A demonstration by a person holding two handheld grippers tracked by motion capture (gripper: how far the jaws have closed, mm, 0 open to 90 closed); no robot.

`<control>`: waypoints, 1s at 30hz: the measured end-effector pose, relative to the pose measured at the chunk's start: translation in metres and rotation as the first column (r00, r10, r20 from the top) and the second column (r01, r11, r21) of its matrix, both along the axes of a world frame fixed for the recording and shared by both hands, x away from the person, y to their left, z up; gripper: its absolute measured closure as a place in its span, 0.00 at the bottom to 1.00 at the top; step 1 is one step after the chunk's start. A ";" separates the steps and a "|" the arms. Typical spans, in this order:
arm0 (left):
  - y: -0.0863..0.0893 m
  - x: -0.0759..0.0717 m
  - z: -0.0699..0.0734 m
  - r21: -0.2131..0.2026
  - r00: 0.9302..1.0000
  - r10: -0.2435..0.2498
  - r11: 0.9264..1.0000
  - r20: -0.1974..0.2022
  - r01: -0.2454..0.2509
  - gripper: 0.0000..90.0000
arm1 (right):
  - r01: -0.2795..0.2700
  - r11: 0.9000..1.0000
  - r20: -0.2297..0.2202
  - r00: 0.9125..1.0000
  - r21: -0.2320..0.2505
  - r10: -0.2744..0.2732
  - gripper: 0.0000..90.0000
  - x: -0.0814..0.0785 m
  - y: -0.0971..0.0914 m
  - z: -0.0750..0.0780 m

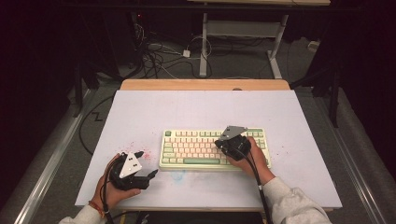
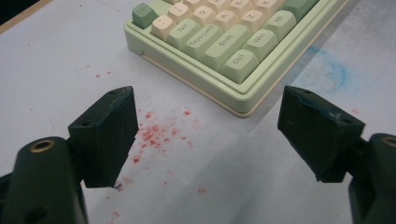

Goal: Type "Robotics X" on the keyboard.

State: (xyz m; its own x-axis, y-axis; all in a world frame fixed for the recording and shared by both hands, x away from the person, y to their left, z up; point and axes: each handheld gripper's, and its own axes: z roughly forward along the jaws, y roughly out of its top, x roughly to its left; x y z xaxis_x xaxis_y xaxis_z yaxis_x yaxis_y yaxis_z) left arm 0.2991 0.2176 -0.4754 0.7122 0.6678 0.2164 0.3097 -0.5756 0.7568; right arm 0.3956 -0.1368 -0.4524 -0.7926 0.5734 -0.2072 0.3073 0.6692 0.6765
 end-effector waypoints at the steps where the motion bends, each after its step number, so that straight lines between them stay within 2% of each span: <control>1: 0.000 0.000 0.000 0.002 1.000 0.001 1.000 -0.001 -0.001 0.21 | 0.002 1.000 -0.004 1.000 -0.012 -0.002 1.00 0.000 0.001 -0.003; 4: 0.000 -0.001 -0.001 -0.004 1.000 0.007 1.000 -0.015 -0.007 0.21 | -0.002 1.000 0.004 1.000 -0.014 0.002 1.00 0.000 -0.001 -0.001; 6: 0.001 -0.001 0.000 -0.002 1.000 0.003 1.000 -0.017 -0.003 0.21 | 0.010 1.000 0.002 1.000 0.015 -0.010 1.00 -0.002 -0.003 0.001; 10: 0.001 -0.002 0.000 0.004 1.000 0.004 1.000 -0.015 -0.004 0.21 | 0.008 0.999 0.027 1.000 0.043 -0.009 0.97 -0.005 -0.007 0.006; 13: 0.000 -0.002 0.001 0.007 1.000 0.001 1.000 0.004 -0.002 0.21 | 0.001 0.997 0.045 0.999 0.077 -0.004 0.93 -0.008 -0.010 0.012; 17: -0.001 -0.003 0.001 0.010 1.000 0.004 1.000 -0.011 -0.004 0.21 | -0.004 0.990 0.092 0.996 0.139 -0.009 0.84 -0.016 -0.016 0.020; 19: -0.002 -0.002 0.002 0.013 1.000 -0.003 1.000 0.004 0.003 0.21 | -0.004 0.987 0.117 0.993 0.161 -0.016 0.75 -0.019 -0.020 0.024; 23: -0.004 -0.001 0.000 0.020 1.000 -0.009 1.000 -0.006 0.009 0.21 | -0.009 0.979 0.168 0.986 0.204 -0.026 0.65 -0.027 -0.029 0.032; 25: -0.003 0.000 0.000 0.021 1.000 -0.010 1.000 -0.008 0.010 0.21 | -0.005 0.975 0.177 0.984 0.221 -0.035 0.58 -0.029 -0.033 0.035; 30: -0.003 0.000 0.000 0.022 1.000 -0.011 1.000 -0.011 0.011 0.21 | -0.002 0.966 0.225 0.973 0.258 -0.058 0.45 -0.037 -0.041 0.043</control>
